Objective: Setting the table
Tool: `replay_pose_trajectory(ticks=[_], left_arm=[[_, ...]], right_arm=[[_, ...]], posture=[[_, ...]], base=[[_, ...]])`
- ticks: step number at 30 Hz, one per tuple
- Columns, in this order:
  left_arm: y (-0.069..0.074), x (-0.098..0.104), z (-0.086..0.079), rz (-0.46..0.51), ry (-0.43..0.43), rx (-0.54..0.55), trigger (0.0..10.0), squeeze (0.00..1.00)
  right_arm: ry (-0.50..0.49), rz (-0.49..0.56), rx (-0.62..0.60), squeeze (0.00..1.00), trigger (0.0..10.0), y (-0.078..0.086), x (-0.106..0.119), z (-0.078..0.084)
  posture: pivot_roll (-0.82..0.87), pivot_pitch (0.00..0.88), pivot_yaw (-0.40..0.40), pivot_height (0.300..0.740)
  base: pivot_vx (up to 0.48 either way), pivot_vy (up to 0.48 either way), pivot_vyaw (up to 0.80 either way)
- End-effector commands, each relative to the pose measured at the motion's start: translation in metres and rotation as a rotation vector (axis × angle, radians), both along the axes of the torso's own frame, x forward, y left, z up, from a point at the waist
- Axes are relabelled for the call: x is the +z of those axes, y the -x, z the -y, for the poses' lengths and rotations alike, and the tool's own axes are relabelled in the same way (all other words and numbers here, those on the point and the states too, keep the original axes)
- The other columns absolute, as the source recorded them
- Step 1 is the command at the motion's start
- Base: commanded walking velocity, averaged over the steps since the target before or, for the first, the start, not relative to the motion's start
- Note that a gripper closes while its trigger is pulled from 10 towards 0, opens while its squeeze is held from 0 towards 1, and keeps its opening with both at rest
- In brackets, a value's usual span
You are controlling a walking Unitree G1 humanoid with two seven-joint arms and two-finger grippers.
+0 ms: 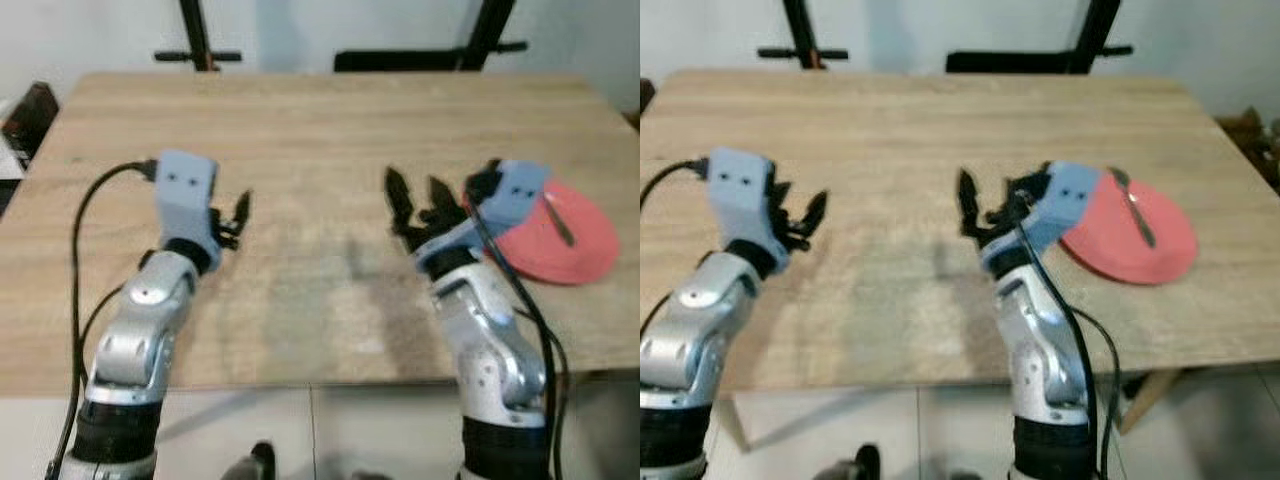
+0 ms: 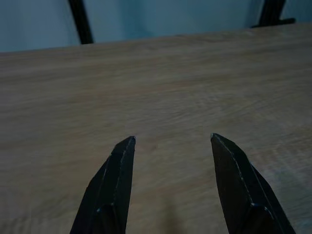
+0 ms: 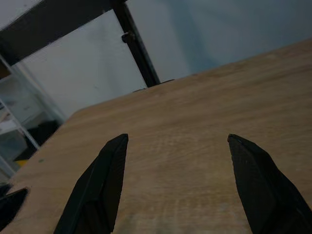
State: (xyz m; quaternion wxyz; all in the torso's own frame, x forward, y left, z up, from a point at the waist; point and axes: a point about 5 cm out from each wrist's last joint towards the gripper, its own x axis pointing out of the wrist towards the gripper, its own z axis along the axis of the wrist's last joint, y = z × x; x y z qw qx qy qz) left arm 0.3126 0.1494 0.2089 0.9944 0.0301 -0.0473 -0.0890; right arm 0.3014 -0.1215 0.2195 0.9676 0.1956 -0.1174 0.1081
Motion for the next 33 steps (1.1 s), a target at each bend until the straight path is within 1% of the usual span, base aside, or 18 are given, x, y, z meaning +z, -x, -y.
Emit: replay_pose_trajectory(ticks=[1,15,33], left_arm=[[-0.0007,-0.0069,0.0021,-0.032,-0.002,0.002,10.0,0.00],[-0.0030,-0.0076,0.0009,-0.037,-0.009,0.019,10.0,0.00],[-0.0035,-0.0073,0.0008,-0.037,0.000,0.028,10.0,0.00]], right_arm=[[-0.005,-0.018,-0.024,0.00,10.0,0.0005,-0.0045,0.0045],[-0.009,-0.016,-0.023,0.00,10.0,0.0013,-0.0048,0.0041],[-0.013,-0.017,-0.012,0.00,10.0,0.0029,-0.0053,0.0028]], posture=[[-0.11,0.047,0.040,0.740],[-0.12,0.053,0.043,0.740],[-0.12,0.058,0.044,0.740]], base=[[0.000,0.000,0.00],[0.000,0.000,0.00],[0.000,-0.367,0.00]])
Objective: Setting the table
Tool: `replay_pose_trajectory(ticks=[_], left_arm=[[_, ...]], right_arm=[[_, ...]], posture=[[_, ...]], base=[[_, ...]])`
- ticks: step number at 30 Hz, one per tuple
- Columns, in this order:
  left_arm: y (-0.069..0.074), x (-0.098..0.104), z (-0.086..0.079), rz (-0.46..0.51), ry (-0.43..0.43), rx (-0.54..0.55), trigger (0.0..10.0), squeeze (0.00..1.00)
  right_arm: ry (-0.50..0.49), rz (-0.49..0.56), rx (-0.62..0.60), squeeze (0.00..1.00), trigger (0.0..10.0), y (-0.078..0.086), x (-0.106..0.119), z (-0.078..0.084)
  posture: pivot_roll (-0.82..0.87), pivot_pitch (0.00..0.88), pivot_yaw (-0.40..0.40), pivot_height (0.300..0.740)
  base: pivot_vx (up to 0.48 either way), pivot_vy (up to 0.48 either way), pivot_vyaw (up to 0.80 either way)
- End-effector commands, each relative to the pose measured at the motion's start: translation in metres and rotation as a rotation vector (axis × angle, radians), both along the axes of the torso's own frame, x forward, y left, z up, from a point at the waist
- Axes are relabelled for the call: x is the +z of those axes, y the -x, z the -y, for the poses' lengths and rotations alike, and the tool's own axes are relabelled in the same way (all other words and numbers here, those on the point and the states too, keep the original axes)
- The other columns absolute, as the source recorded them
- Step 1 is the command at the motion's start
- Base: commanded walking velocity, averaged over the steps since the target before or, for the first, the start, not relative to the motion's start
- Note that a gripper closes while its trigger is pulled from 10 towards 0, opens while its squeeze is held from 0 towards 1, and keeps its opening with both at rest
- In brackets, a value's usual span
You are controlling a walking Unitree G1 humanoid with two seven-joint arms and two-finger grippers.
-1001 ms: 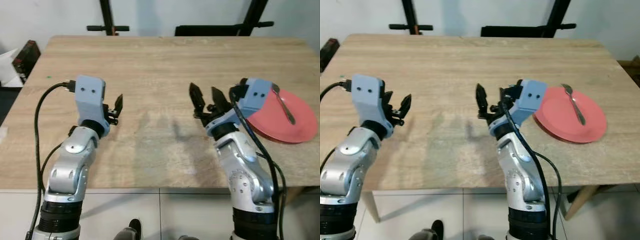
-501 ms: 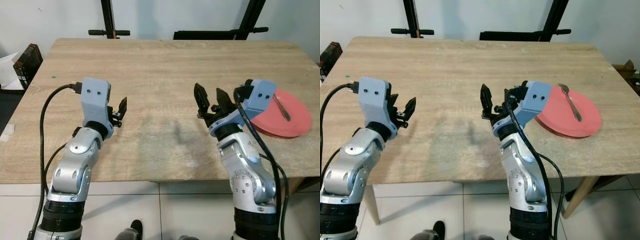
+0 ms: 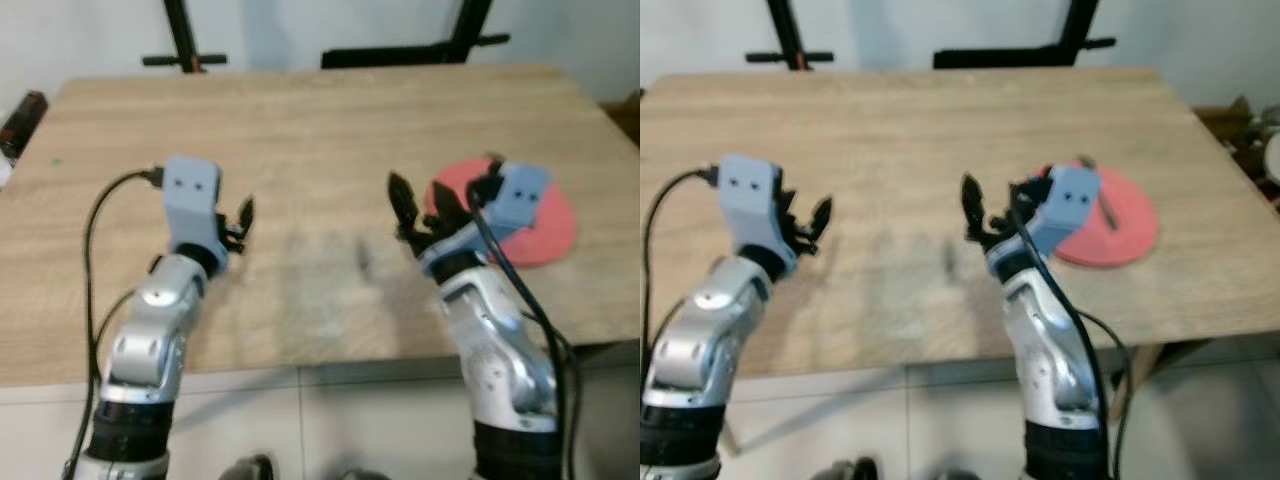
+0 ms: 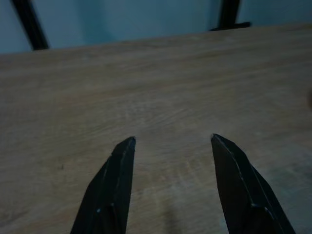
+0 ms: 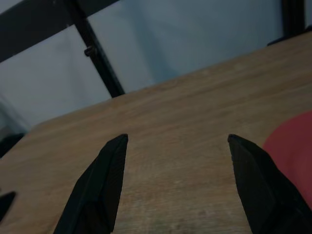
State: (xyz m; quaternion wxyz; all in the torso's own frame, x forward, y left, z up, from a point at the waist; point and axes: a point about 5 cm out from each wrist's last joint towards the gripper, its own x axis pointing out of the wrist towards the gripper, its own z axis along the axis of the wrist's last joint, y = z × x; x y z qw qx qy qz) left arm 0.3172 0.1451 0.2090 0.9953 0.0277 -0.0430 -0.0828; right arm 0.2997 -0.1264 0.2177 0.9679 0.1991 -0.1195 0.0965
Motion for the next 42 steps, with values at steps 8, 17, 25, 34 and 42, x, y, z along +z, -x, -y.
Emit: replay_pose_trajectory(ticks=[8,17,25,34,42], left_arm=[[0.001,-0.007,-0.004,-0.029,-0.004,0.017,10.0,0.00],[0.001,-0.005,-0.002,-0.021,0.020,0.004,10.0,0.00],[0.001,-0.005,-0.001,-0.022,0.023,0.003,10.0,0.00],[-0.007,-0.004,-0.005,-0.084,-0.031,-0.111,10.0,0.00],[-0.034,0.010,0.028,-0.100,0.038,-0.366,10.0,0.00]], right_arm=[[-0.004,-0.015,0.015,0.00,10.0,0.001,-0.004,-0.003],[-0.005,-0.014,0.017,0.00,10.0,0.002,-0.004,-0.003],[-0.004,-0.016,0.017,0.00,10.0,0.002,-0.004,-0.003],[0.174,-0.083,0.038,0.00,10.0,-0.015,-0.009,0.001],[0.206,0.027,0.020,0.00,10.0,-0.032,0.018,0.004]], posture=[[-0.12,0.058,0.044,0.740],[-0.12,0.060,0.044,0.740],[-0.12,0.061,0.045,0.740],[-0.11,0.080,0.043,0.740],[-0.10,0.102,0.049,0.740]], base=[[0.000,-0.294,0.00],[0.000,-0.027,0.00],[0.000,0.000,0.00],[0.000,0.000,0.00],[0.000,0.000,0.00]])
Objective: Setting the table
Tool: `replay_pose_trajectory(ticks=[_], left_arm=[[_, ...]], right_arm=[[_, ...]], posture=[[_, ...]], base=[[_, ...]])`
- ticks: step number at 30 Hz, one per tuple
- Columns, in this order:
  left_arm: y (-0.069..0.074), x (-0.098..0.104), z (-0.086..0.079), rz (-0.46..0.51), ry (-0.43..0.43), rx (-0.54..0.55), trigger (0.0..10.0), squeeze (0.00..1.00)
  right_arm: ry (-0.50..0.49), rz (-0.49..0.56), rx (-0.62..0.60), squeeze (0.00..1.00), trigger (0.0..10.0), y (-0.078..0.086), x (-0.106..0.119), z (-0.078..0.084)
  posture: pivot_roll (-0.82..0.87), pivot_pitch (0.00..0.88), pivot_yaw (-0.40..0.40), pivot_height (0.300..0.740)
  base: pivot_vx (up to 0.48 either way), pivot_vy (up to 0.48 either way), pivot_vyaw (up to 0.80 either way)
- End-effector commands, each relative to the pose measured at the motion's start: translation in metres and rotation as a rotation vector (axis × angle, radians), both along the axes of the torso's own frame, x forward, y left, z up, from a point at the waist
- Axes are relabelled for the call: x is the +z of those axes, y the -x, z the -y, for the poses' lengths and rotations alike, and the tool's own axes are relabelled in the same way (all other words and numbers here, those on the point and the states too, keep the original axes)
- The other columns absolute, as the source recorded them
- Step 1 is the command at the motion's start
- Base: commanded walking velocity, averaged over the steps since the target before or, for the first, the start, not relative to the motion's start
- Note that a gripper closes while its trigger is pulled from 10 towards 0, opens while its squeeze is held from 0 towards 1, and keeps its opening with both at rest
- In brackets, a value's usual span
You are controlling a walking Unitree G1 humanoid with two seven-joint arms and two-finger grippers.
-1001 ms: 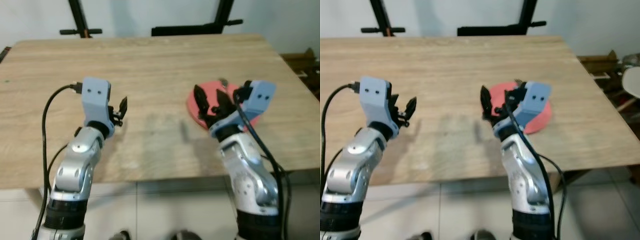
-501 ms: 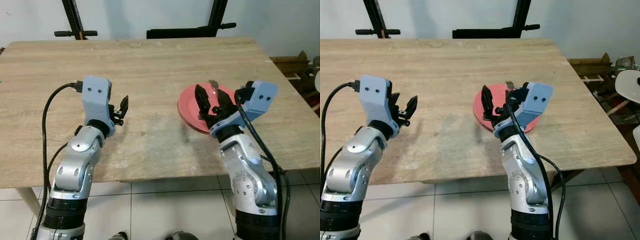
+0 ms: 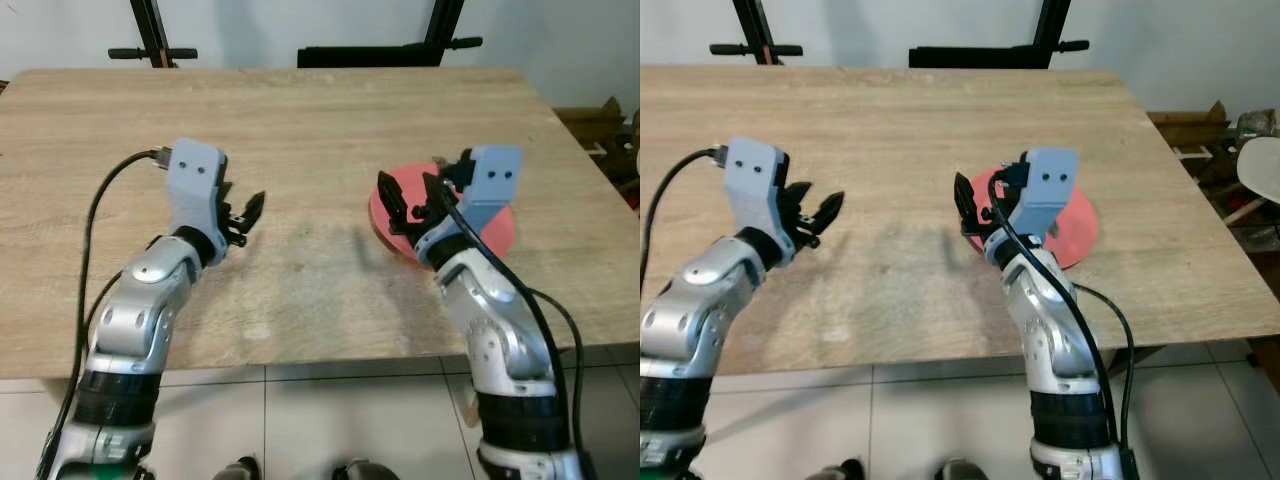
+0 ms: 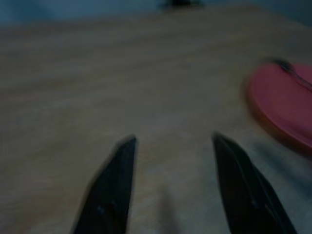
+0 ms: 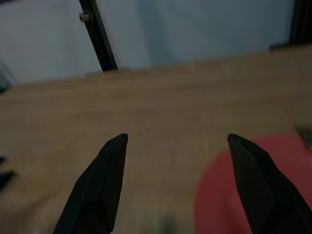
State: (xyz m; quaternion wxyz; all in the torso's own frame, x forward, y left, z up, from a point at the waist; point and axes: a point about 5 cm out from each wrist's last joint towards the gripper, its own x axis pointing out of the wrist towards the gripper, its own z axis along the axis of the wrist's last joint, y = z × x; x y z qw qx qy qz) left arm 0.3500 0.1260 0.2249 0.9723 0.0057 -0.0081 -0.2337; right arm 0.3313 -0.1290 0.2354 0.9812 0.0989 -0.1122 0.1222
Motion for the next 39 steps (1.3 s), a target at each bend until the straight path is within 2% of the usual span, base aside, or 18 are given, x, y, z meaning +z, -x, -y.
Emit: replay_pose_trajectory(ticks=[1,3,4,5,6,8,12,13,16,17,18,19,21,29,33,36,37,39], left_arm=[[-0.008,-0.005,0.021,-0.027,0.005,-0.115,10.0,0.00],[-0.016,-0.003,0.035,-0.018,-0.014,-0.173,10.0,0.00],[-0.016,-0.003,0.035,-0.018,-0.014,-0.173,10.0,0.00],[-0.023,0.000,0.048,-0.010,-0.021,-0.219,10.0,0.00],[-0.023,0.000,0.048,-0.010,-0.021,-0.219,10.0,0.00],[-0.030,0.004,0.072,-0.012,-0.062,-0.294,10.0,0.00],[-0.032,0.008,0.085,-0.016,-0.085,-0.343,10.0,0.00],[-0.033,0.017,0.098,-0.013,-0.153,-0.417,10.0,0.00],[-0.034,0.031,0.103,0.010,-0.152,-0.451,10.0,0.00],[-0.035,0.044,0.109,0.052,-0.170,-0.468,10.0,0.00],[-0.035,0.045,0.111,0.062,-0.199,-0.474,10.0,0.00],[-0.035,0.045,0.111,0.062,-0.199,-0.474,10.0,0.00],[-0.036,0.038,0.116,0.061,-0.258,-0.503,10.0,0.00],[-0.032,0.022,0.125,0.020,-0.294,-0.563,10.0,0.00],[-0.032,0.015,0.137,0.005,-0.316,-0.587,10.0,0.00],[-0.030,0.007,0.143,-0.006,-0.393,-0.600,10.0,0.00],[-0.030,0.007,0.143,-0.006,-0.393,-0.600,10.0,0.00],[-0.028,0.001,0.147,-0.016,-0.422,-0.622,10.0,0.00]], right_arm=[[0.001,0.041,-0.011,0.00,10.0,-0.001,0.006,0.001],[0.010,0.077,-0.019,0.00,10.0,-0.002,0.014,0.000],[0.010,0.077,-0.019,0.00,10.0,-0.002,0.014,0.000],[0.022,0.099,-0.031,0.00,10.0,-0.003,0.018,-0.001],[0.022,0.099,-0.031,0.00,10.0,-0.003,0.018,-0.001],[0.033,0.111,-0.063,0.00,10.0,-0.004,0.020,0.000],[0.033,0.112,-0.077,0.00,10.0,-0.004,0.018,0.001],[0.026,0.115,-0.096,0.00,10.0,-0.002,0.016,0.005],[0.019,0.120,-0.107,0.00,10.0,0.001,0.016,0.006],[0.009,0.121,-0.116,0.00,10.0,0.004,0.014,0.008],[0.006,0.120,-0.121,0.00,10.0,0.004,0.013,0.008],[0.006,0.120,-0.121,0.00,10.0,0.004,0.013,0.008],[0.001,0.119,-0.130,0.00,10.0,0.004,0.012,0.007],[-0.002,0.130,-0.143,0.00,10.0,0.004,0.014,0.009],[0.007,0.176,-0.183,0.00,10.0,0.007,0.021,0.016],[0.054,0.222,-0.302,0.00,10.0,0.012,0.028,0.029],[0.054,0.222,-0.302,0.00,10.0,0.012,0.028,0.029],[0.120,0.207,-0.419,0.00,10.0,0.011,0.028,0.041]], posture=[[-0.10,0.111,0.055,0.740],[-0.11,0.124,0.065,0.740],[-0.11,0.124,0.065,0.740],[-0.11,0.136,0.079,0.740],[-0.11,0.136,0.079,0.740],[-0.12,0.147,0.094,0.740],[-0.12,0.151,0.110,0.740],[-0.13,0.160,0.128,0.740],[-0.12,0.166,0.147,0.740],[-0.11,0.168,0.154,0.740],[-0.10,0.171,0.154,0.740],[-0.10,0.171,0.154,0.740],[-0.10,0.174,0.158,0.740],[-0.10,0.184,0.155,0.740],[-0.12,0.195,0.161,0.740],[-0.12,0.200,0.161,0.740],[-0.12,0.200,0.161,0.740],[-0.13,0.207,0.164,0.740]], base=[[0.000,0.000,0.00],[0.000,0.000,0.00],[0.000,0.000,0.00],[0.000,0.000,0.00],[0.000,0.000,0.00],[0.000,0.000,0.00],[0.000,0.000,0.00],[0.000,0.000,0.00],[0.000,0.000,0.00],[0.000,0.000,0.00],[0.000,0.000,0.00],[0.000,0.000,0.00],[0.000,0.000,0.00],[0.000,0.000,0.00],[0.000,0.000,0.00],[0.000,0.000,0.00],[0.000,0.000,0.00],[0.000,0.000,0.00]])
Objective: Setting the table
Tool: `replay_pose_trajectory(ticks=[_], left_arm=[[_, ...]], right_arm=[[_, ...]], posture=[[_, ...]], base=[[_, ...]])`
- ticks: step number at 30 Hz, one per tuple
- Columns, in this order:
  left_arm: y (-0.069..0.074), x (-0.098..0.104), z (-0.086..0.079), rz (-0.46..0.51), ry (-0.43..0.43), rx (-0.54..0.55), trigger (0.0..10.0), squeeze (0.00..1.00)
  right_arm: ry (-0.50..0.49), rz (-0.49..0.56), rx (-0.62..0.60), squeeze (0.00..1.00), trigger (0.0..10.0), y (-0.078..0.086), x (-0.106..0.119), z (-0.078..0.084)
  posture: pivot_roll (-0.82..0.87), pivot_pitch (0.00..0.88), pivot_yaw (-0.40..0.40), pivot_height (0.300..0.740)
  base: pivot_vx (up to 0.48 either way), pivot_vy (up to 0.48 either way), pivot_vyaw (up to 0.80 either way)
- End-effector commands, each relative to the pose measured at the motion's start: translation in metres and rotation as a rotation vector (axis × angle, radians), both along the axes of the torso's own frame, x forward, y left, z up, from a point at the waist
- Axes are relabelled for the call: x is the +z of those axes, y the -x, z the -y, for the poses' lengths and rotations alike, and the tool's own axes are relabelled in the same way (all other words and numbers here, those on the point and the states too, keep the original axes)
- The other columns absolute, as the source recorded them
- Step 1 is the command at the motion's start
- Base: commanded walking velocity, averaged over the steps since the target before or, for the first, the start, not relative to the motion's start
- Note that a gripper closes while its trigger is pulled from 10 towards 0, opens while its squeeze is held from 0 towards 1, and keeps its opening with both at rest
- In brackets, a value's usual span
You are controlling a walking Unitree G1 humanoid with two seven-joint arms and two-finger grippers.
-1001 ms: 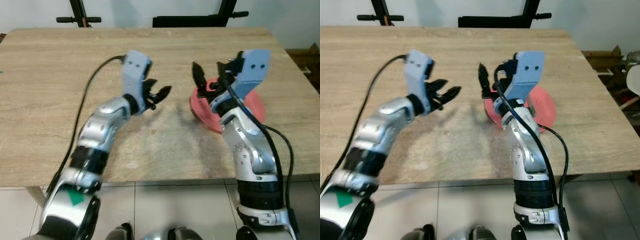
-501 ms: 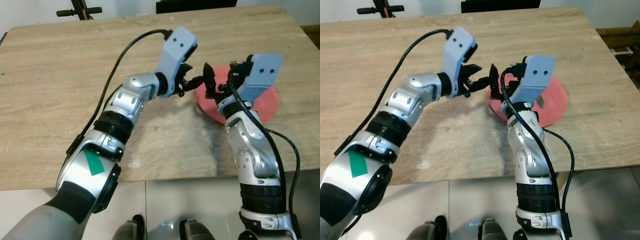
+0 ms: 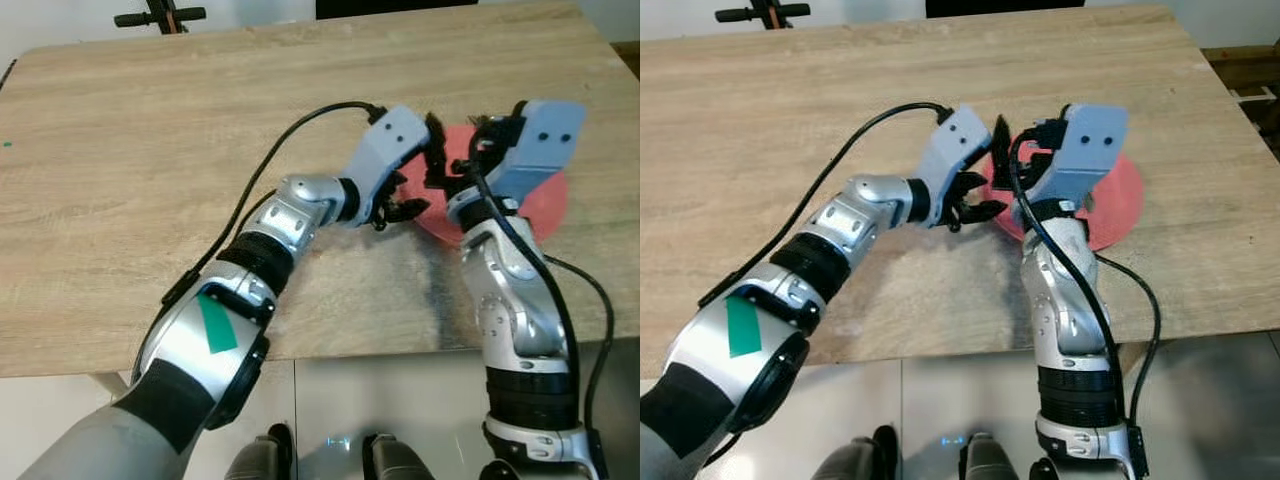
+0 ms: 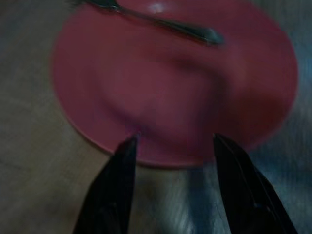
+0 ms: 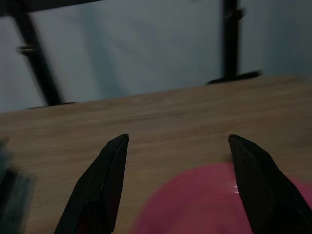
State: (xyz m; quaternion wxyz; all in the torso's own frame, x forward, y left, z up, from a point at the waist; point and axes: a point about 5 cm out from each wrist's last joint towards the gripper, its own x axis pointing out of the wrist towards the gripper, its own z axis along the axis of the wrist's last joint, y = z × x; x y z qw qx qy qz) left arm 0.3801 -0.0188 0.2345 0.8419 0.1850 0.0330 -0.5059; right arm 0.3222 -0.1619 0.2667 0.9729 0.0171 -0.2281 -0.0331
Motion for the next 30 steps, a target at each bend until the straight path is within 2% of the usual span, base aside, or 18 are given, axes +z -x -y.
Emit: replay_pose_trajectory(ticks=[1,2,5,6,9,10,11,12,15,16,19,20,23,28,29,30], left_arm=[[0.003,-0.010,0.004,-0.004,-0.047,-0.030,10.0,0.00],[0.004,-0.010,0.006,0.006,-0.044,-0.036,10.0,0.00],[0.005,-0.010,0.008,0.011,-0.047,-0.038,10.0,0.00],[0.006,-0.012,0.011,0.036,-0.074,-0.037,10.0,0.00],[0.006,-0.017,0.011,0.063,-0.121,-0.030,10.0,0.00],[0.004,-0.027,0.005,0.073,-0.220,-0.013,10.0,0.00],[0.004,-0.027,0.005,0.073,-0.220,-0.013,10.0,0.00],[0.002,-0.032,0.000,0.081,-0.268,0.002,10.0,0.00],[0.002,-0.032,0.000,0.081,-0.268,0.002,10.0,0.00],[-0.003,-0.038,-0.015,0.080,-0.336,0.035,10.0,0.00],[-0.009,-0.039,-0.035,0.091,-0.387,0.079,10.0,0.00],[-0.009,-0.039,-0.035,0.091,-0.387,0.079,10.0,0.00],[-0.016,-0.034,-0.051,0.086,-0.376,0.119,10.0,0.00],[-0.018,-0.033,-0.062,0.080,-0.373,0.137,10.0,0.00],[-0.020,-0.027,-0.067,0.080,-0.334,0.140,10.0,0.00],[-0.020,-0.027,-0.067,0.080,-0.334,0.140,10.0,0.00]], right_arm=[[0.033,-0.040,-0.142,0.00,10.0,0.001,-0.007,0.015],[0.048,-0.076,-0.185,0.00,10.0,-0.001,-0.011,0.021],[0.046,-0.098,-0.202,0.00,10.0,-0.002,-0.015,0.025],[0.044,-0.143,-0.224,0.00,10.0,-0.003,-0.024,0.031],[0.066,-0.177,-0.250,0.00,10.0,-0.003,-0.029,0.035],[0.077,-0.183,-0.255,0.00,10.0,-0.004,-0.030,0.035],[0.077,-0.183,-0.255,0.00,10.0,-0.004,-0.030,0.035],[0.081,-0.181,-0.253,0.00,10.0,-0.004,-0.029,0.035],[0.081,-0.181,-0.253,0.00,10.0,-0.004,-0.029,0.035],[0.076,-0.176,-0.244,0.00,10.0,-0.005,-0.028,0.034],[0.072,-0.173,-0.228,0.00,10.0,-0.007,-0.028,0.032],[0.072,-0.173,-0.228,0.00,10.0,-0.007,-0.028,0.032],[0.067,-0.174,-0.205,0.00,10.0,-0.010,-0.027,0.028],[0.065,-0.168,-0.190,0.00,10.0,-0.013,-0.025,0.026],[0.067,-0.165,-0.181,0.00,10.0,-0.014,-0.023,0.024],[0.067,-0.165,-0.181,0.00,10.0,-0.014,-0.023,0.024]], posture=[[-0.13,0.207,0.164,0.740],[-0.13,0.207,0.164,0.740],[-0.13,0.207,0.164,0.740],[-0.13,0.206,0.162,0.740],[-0.14,0.206,0.160,0.740],[-0.13,0.206,0.159,0.740],[-0.13,0.206,0.159,0.740],[-0.13,0.205,0.159,0.740],[-0.13,0.205,0.159,0.740],[-0.11,0.195,0.157,0.740],[-0.10,0.192,0.154,0.740],[-0.10,0.192,0.154,0.740],[-0.08,0.182,0.139,0.740],[-0.07,0.179,0.134,0.740],[-0.07,0.179,0.134,0.740],[-0.07,0.179,0.134,0.740]], base=[[0.000,0.000,0.00],[0.000,0.000,0.00],[0.000,0.000,0.00],[0.000,0.000,0.00],[0.000,0.000,0.00],[0.000,0.000,0.00],[0.000,0.000,0.00],[0.000,0.000,0.00],[0.000,0.000,0.00],[0.000,0.000,0.00],[0.000,0.000,0.00],[0.000,0.000,0.00],[0.000,0.000,0.00],[0.000,0.000,0.00],[0.000,0.000,0.00],[0.000,0.000,0.00]])
